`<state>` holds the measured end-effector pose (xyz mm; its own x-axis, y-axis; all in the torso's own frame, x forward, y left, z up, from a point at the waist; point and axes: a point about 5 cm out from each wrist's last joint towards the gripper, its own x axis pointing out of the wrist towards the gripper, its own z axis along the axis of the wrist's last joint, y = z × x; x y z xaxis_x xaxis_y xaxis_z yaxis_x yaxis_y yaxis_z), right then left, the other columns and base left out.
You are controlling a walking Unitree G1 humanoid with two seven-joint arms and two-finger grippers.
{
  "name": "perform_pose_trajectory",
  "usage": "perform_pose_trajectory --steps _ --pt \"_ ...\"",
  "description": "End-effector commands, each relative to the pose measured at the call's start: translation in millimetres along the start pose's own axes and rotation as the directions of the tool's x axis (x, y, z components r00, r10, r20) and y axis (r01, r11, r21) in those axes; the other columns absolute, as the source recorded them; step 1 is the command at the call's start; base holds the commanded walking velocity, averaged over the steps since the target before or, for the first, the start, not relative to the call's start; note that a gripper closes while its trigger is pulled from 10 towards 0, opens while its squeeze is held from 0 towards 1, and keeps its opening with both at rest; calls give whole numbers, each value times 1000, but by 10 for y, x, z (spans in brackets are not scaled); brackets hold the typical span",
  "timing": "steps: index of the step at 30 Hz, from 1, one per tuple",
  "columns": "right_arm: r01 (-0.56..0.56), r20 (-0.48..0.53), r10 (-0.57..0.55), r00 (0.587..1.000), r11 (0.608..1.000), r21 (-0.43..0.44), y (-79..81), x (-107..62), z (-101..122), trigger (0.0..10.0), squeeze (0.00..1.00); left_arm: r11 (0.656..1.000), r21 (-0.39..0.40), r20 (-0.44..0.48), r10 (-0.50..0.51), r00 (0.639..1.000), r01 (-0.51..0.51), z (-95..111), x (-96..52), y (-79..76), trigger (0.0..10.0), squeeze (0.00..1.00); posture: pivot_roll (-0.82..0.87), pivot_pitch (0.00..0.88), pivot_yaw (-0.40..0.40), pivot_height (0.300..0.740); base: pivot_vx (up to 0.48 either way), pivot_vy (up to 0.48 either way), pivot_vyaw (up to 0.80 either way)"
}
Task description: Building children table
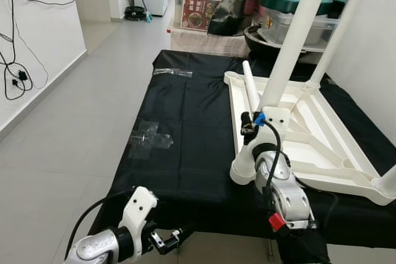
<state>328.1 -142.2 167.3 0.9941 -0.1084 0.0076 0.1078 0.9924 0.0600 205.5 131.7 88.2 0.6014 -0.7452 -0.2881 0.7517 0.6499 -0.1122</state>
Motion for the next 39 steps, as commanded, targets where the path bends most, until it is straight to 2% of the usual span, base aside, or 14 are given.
perform_pose_trajectory --steps 1,25,39 --pt "61 -17 -61 998 998 -6 -128 -11 -52 10000 0 1000 9 -19 -14 1000 14 -31 17 -10 10000 0 76 0 -100 740 0 0 0" --pt "86 38 -87 995 996 39 -141 -45 26 10000 0 1000 12 -21 -16 1000 17 -37 13 -2 10000 0 73 0 -93 740 0 0 0" --pt "90 58 -92 994 995 38 -133 -92 26 10000 0 1000 17 -22 -19 1000 20 -33 18 4 10000 0 68 0 -89 740 0 0 0"
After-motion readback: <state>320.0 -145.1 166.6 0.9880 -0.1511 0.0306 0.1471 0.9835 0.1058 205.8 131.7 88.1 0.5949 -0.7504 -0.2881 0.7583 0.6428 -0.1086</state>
